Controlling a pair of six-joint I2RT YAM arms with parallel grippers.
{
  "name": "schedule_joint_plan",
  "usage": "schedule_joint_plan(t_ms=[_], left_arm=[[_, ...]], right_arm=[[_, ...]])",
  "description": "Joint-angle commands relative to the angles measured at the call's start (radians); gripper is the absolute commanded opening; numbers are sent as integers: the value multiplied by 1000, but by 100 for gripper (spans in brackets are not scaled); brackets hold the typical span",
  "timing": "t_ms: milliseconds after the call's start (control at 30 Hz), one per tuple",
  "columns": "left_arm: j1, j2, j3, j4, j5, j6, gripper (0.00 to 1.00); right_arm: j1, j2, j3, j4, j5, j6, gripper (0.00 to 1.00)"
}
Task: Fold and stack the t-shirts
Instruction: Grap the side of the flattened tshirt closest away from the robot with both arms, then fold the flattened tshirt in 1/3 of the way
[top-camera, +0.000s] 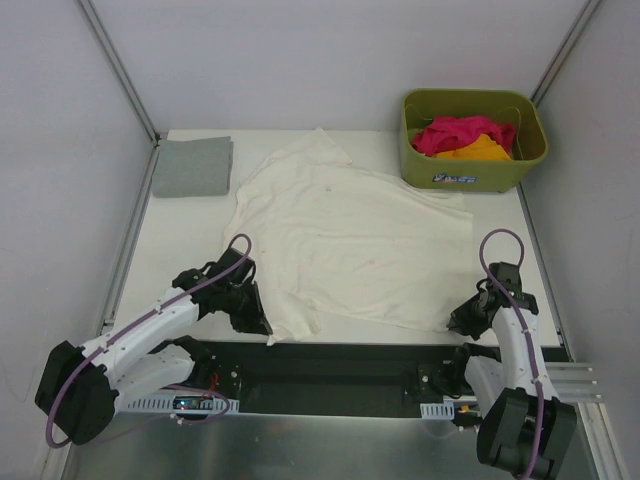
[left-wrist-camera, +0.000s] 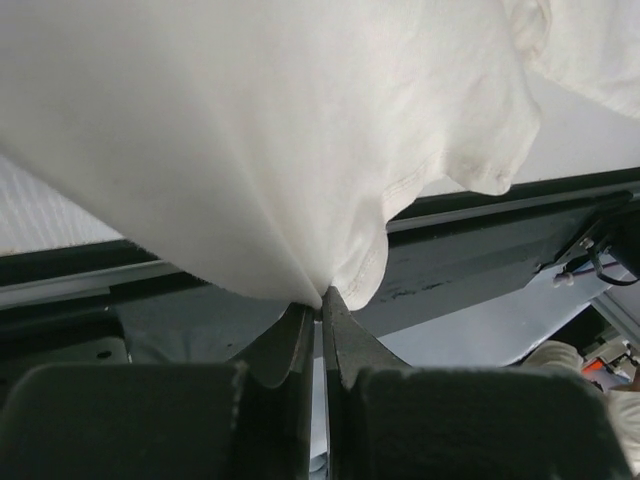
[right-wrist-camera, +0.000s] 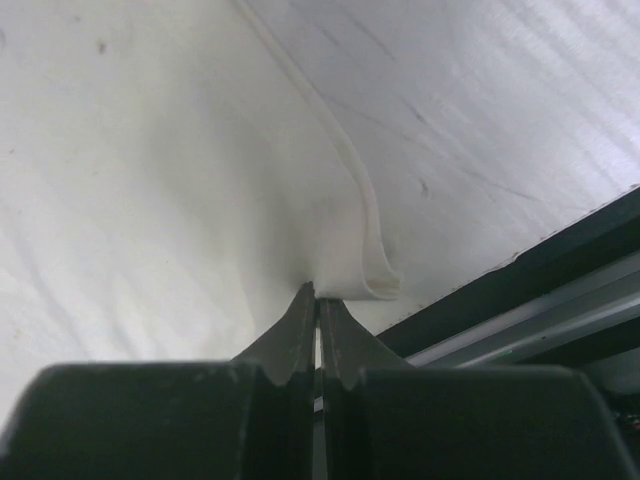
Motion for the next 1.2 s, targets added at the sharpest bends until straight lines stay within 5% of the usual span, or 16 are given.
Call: schedule_joint_plan(t_ms=[0, 367, 667, 933, 1167], left_arm=[[5, -117, -37, -123, 45, -53, 0], [4, -263, -100, -203, 118, -132, 0], [4, -385, -86, -272, 122, -178, 0], [5, -181, 80, -124, -18, -48, 0], [28, 46, 268, -2, -78, 87, 0]], right_arm=[[-5, -78, 43, -99, -112, -25, 1], [-3, -222, 154, -352, -158, -32, 1], [-3, -247, 111, -354, -219, 10, 1], [-3, -161, 220, -314, -60, -86, 2], [7, -52, 273, -171, -141, -72, 2]])
